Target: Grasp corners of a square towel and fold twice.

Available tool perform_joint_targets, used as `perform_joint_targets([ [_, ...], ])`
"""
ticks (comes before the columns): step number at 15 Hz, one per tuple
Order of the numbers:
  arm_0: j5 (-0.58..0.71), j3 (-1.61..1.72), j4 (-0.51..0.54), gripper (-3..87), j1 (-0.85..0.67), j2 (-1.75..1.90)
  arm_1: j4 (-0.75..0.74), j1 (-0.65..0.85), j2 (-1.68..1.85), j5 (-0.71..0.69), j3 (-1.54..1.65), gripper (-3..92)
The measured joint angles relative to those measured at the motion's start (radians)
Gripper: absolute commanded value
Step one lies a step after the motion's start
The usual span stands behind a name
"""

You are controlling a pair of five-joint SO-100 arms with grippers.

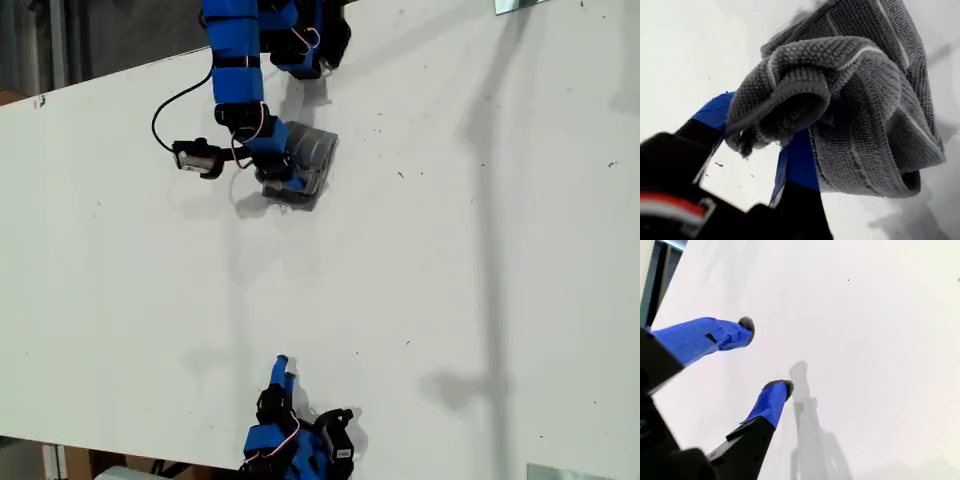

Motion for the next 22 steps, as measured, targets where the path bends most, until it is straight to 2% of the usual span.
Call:
perform_joint_targets([
  [4, 0.000, 0.000, 0.000, 20.0, 0.000, 0.000, 0.110, -0.002, 0.149, 0.000, -0.014, 25.3],
  [7, 0.000, 0.000, 0.000, 20.0, 0.000, 0.000, 0.256, 0.015, 0.252, -0.015, -0.101, 27.9],
  [9, 0.000, 0.000, 0.000, 20.0, 0.000, 0.000, 0.281, 0.020, 0.296, -0.018, -0.100, 28.9],
  [16, 0.000, 0.000, 0.002, 19.9, 0.000, 0.006, 0.141, 0.020, 0.526, 0.006, 0.247, 29.7],
  [22, -0.003, 0.000, 0.002, 19.8, 0.000, 0.006, -0.002, -0.081, 0.196, 0.121, 0.253, 30.4],
])
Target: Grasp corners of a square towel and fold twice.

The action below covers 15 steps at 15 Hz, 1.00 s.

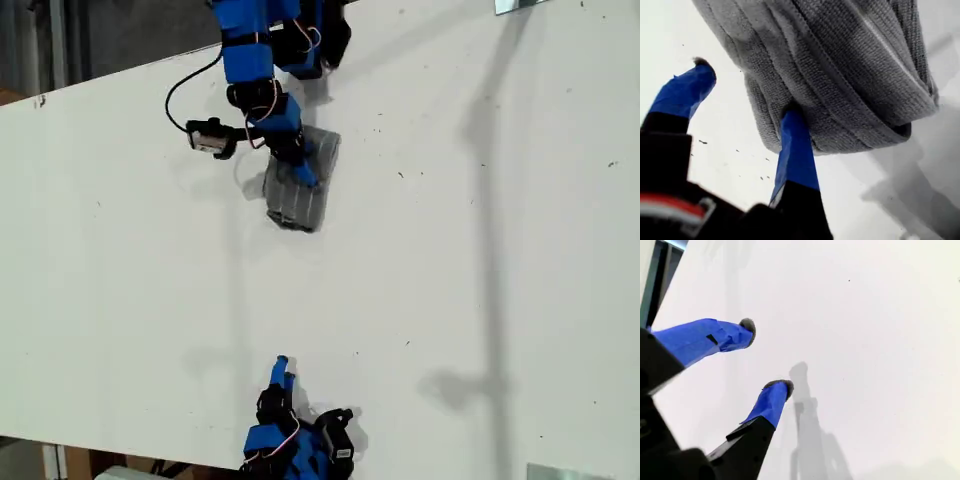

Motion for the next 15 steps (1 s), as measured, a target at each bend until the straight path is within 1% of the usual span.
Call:
perform_joint_targets([
  [1, 0.000, 0.000, 0.000, 19.8, 0.000, 0.000, 0.006, -0.012, -0.003, 0.023, 0.006, 30.2],
  [3, 0.000, 0.003, 0.000, 19.8, 0.002, 0.003, 0.124, -0.040, 0.064, 0.101, 0.035, 29.7],
  [5, 0.000, 0.003, 0.000, 19.8, 0.002, 0.005, 0.278, -0.060, 0.239, 0.179, 0.074, 29.2],
  [7, 0.000, 0.003, 0.000, 19.8, 0.003, 0.005, 0.408, -0.081, 0.477, 0.227, 0.117, 29.0],
  [9, 0.000, 0.003, 0.002, 19.8, 0.003, 0.005, 0.414, -0.112, 0.560, 0.230, 0.117, 29.3],
  [11, 0.000, 0.003, 0.002, 19.8, 0.003, 0.008, 0.407, -0.135, 0.520, 0.225, 0.071, 29.3],
  [13, 0.000, 0.003, 0.003, 19.8, 0.003, 0.009, 0.408, -0.123, 0.529, 0.233, 0.084, 30.5],
  [15, 0.000, 0.003, 0.003, 19.7, 0.003, 0.009, 0.448, -0.123, 0.551, 0.268, 0.123, 31.3],
])
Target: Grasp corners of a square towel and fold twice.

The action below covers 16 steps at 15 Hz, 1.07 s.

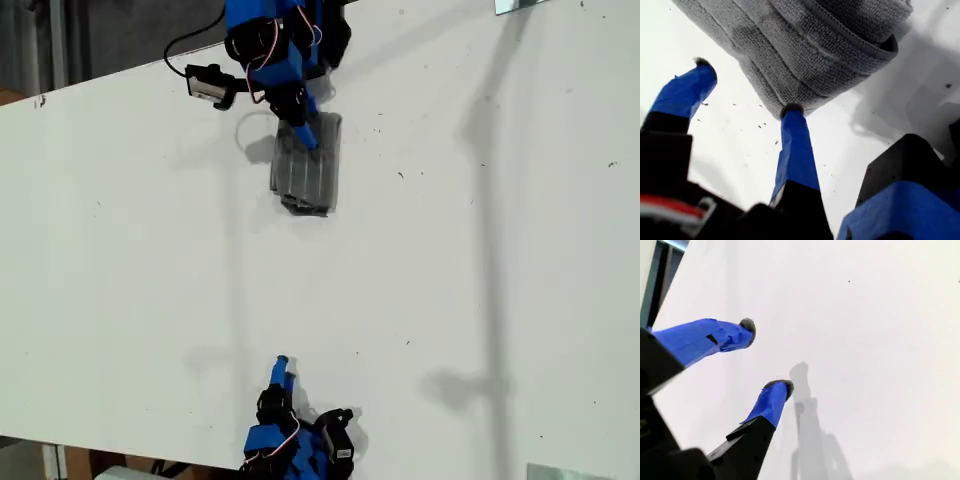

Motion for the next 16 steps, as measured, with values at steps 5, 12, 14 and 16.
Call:
perform_joint_targets([
  [5, 0.000, 0.000, 0.000, 19.7, 0.000, 0.002, -0.107, 0.051, -0.394, -0.003, -0.052, 31.9],
  [12, 0.000, 0.000, 0.000, 19.7, 0.008, 0.008, -0.187, 0.140, -1.299, -0.195, -0.641, 32.8],
  [14, 0.000, 0.000, 0.000, 19.7, 0.008, 0.008, -0.147, 0.109, -1.465, -0.230, -0.864, 32.9],
  [16, 0.000, 0.000, 0.000, 19.7, 0.009, 0.008, -0.080, 0.080, -1.582, -0.253, -1.063, 32.8],
])
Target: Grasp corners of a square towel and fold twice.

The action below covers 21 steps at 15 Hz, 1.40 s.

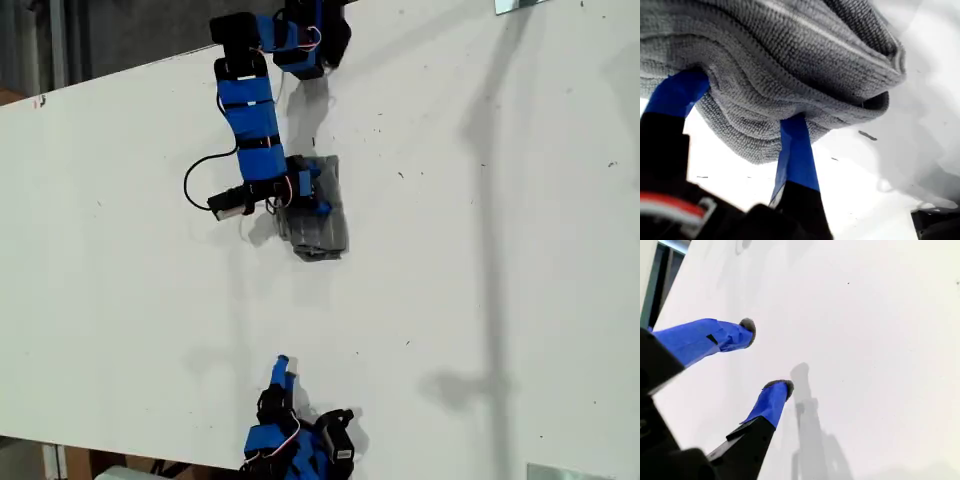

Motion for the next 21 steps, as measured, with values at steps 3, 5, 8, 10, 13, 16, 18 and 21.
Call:
perform_joint_targets([
  [3, 0.000, 0.000, 0.000, 19.7, 0.000, 0.000, 0.048, -0.025, -0.035, -0.009, -0.114, 32.4],
  [5, 0.000, 0.000, 0.002, 19.7, 0.000, 0.000, 0.081, -0.031, -0.037, -0.009, -0.140, 32.4],
  [8, 0.000, 0.000, 0.002, 19.8, 0.000, 0.000, 0.267, -0.067, 0.104, 0.052, -0.129, 32.3],
  [10, 0.000, 0.000, 0.002, 19.7, 0.000, 0.000, 0.324, -0.120, 0.400, 0.075, -0.052, 32.0],
  [13, 0.000, 0.000, 0.002, 19.7, 0.000, 0.003, 0.161, -0.232, 0.917, 0.083, 0.252, 31.3],
  [16, 0.000, 0.000, 0.002, 19.8, 0.000, 0.003, -0.074, -0.296, 1.473, 0.084, 0.723, 30.2],
  [18, 0.000, 0.002, 0.002, 19.7, 0.000, 0.003, -0.080, -0.293, 1.870, 0.084, 0.966, 30.0],
  [21, 0.000, 0.003, 0.006, 20.9, 0.000, 0.015, -0.061, -0.298, 2.063, 0.084, 1.051, 33.5],
])
